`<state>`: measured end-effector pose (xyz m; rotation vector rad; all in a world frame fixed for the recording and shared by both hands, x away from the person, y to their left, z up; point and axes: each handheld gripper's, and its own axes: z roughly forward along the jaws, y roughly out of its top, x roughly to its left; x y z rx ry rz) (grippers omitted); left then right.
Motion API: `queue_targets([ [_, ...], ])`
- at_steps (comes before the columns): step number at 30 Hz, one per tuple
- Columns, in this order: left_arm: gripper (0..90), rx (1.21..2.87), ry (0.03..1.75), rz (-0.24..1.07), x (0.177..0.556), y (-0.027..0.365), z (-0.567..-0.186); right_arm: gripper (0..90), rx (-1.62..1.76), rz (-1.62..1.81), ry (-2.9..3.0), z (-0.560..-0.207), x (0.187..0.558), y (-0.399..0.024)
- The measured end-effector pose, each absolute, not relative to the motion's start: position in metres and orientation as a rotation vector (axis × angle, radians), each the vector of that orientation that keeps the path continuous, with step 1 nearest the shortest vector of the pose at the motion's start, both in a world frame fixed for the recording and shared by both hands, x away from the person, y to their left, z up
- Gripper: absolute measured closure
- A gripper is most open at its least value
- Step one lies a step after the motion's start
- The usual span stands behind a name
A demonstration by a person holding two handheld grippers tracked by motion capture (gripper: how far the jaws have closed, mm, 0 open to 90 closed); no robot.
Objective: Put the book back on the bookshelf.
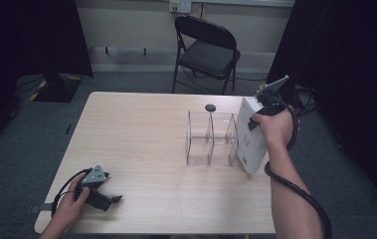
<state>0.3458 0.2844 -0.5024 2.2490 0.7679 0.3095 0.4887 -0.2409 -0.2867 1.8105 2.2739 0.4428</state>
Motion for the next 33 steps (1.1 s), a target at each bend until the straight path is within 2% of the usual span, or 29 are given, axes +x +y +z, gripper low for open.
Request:
queue_targets([
  [33,0.0,2.249,0.767,0.309,0.346,0.284,-0.502,52.1,1.79,0.46,2.176,-0.305,0.499,-0.224],
])
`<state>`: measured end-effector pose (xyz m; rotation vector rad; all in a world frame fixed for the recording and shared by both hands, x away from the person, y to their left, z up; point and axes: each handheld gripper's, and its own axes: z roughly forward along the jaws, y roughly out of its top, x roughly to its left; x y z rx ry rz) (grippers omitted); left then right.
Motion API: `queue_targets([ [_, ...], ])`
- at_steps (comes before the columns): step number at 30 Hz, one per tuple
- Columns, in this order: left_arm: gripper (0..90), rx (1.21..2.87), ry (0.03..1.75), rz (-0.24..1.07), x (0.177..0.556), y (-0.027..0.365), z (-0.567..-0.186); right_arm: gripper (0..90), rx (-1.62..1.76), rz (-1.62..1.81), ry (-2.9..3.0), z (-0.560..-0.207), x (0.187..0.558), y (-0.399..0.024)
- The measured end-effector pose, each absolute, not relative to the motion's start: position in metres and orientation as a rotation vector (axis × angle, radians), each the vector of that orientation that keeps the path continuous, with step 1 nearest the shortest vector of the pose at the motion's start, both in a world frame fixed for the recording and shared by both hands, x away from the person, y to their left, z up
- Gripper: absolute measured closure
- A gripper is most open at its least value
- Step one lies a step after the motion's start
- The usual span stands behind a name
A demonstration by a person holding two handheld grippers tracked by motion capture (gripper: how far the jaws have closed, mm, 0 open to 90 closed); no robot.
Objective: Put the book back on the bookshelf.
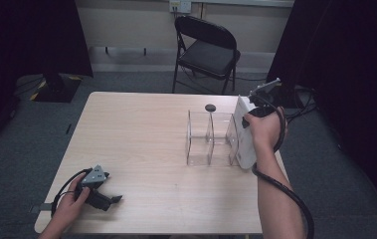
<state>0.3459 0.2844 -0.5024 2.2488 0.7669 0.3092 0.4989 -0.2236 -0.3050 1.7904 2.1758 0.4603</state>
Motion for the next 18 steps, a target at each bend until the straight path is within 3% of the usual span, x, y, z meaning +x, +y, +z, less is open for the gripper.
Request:
queue_targets([
  [9,0.0,2.248,0.768,0.308,0.346,0.284,-0.502,50.2,1.786,0.48,2.171,-0.311,0.495,-0.227],
  [18,0.0,2.248,0.768,0.309,0.346,0.284,-0.502,42.2,1.862,0.49,2.177,-0.308,0.488,-0.236],
])
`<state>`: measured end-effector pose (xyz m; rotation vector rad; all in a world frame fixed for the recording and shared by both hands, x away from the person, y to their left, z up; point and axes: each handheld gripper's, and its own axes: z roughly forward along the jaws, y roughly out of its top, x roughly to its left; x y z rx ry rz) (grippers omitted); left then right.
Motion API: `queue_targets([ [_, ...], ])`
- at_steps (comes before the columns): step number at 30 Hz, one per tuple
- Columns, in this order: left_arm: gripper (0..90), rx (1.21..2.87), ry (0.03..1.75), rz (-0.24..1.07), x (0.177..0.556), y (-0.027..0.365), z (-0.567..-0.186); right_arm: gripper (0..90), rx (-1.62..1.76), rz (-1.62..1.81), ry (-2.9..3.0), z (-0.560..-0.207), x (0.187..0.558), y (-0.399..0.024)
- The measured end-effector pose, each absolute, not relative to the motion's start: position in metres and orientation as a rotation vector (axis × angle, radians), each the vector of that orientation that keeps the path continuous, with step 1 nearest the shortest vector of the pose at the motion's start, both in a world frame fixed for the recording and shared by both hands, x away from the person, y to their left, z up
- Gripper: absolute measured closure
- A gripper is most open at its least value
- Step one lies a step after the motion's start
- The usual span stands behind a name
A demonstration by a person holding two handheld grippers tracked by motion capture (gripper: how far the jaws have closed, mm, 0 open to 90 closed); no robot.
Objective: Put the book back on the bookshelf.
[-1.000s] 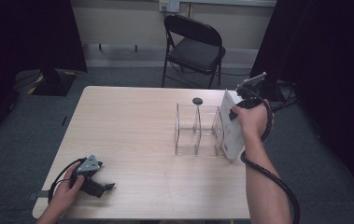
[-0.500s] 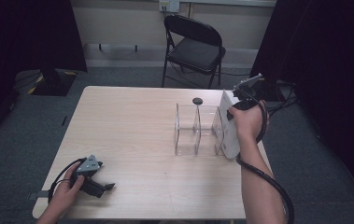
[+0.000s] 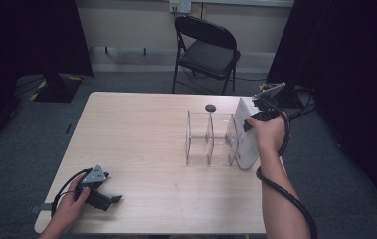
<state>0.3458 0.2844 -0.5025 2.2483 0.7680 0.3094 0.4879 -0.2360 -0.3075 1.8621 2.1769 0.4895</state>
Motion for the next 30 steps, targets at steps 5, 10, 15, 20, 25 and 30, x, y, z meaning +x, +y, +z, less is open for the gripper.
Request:
queue_targets([
  [5,0.0,2.247,0.77,0.308,0.346,0.284,-0.503,37.1,1.877,0.474,2.187,-0.309,0.484,-0.237],
  [10,0.0,2.246,0.77,0.308,0.346,0.284,-0.503,36.9,1.891,0.485,2.199,-0.308,0.479,-0.241],
  [15,0.0,2.246,0.771,0.308,0.346,0.284,-0.503,36.8,1.898,0.493,2.21,-0.308,0.474,-0.243],
  [20,0.0,2.246,0.77,0.307,0.346,0.284,-0.503,36.6,1.896,0.502,2.219,-0.308,0.469,-0.244],
  [25,0.0,2.246,0.77,0.308,0.346,0.284,-0.503,36.6,1.892,0.501,2.222,-0.31,0.466,-0.245],
  [30,0.0,2.246,0.77,0.307,0.346,0.284,-0.503,36.6,1.893,0.504,2.231,-0.312,0.462,-0.247],
])
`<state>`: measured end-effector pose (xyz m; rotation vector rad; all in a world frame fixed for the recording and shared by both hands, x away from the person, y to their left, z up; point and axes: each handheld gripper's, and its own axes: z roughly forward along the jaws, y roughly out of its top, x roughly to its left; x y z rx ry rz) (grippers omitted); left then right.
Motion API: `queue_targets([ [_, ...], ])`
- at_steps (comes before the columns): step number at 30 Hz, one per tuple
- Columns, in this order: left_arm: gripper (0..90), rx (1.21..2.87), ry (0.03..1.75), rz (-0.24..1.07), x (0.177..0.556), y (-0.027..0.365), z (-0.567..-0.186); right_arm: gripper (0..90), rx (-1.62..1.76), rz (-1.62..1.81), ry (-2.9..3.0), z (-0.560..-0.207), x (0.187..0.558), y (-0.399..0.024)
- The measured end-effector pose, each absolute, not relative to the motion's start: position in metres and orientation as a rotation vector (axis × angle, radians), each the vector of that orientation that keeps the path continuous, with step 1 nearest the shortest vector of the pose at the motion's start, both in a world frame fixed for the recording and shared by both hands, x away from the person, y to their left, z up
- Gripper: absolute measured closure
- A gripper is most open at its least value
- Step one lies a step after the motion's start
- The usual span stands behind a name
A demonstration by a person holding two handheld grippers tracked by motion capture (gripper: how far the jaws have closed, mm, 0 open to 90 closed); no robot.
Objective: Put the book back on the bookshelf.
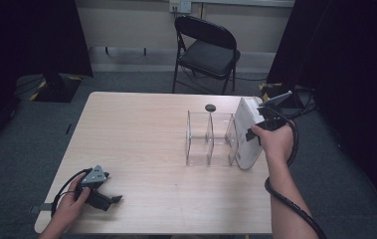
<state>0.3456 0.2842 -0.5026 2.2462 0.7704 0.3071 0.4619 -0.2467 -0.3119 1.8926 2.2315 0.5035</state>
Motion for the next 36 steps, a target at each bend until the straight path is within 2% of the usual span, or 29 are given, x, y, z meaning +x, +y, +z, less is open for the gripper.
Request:
queue_targets([
  [36,0.0,2.245,0.771,0.307,0.346,0.284,-0.503,33.2,1.863,0.457,2.283,-0.314,0.444,-0.248],
])
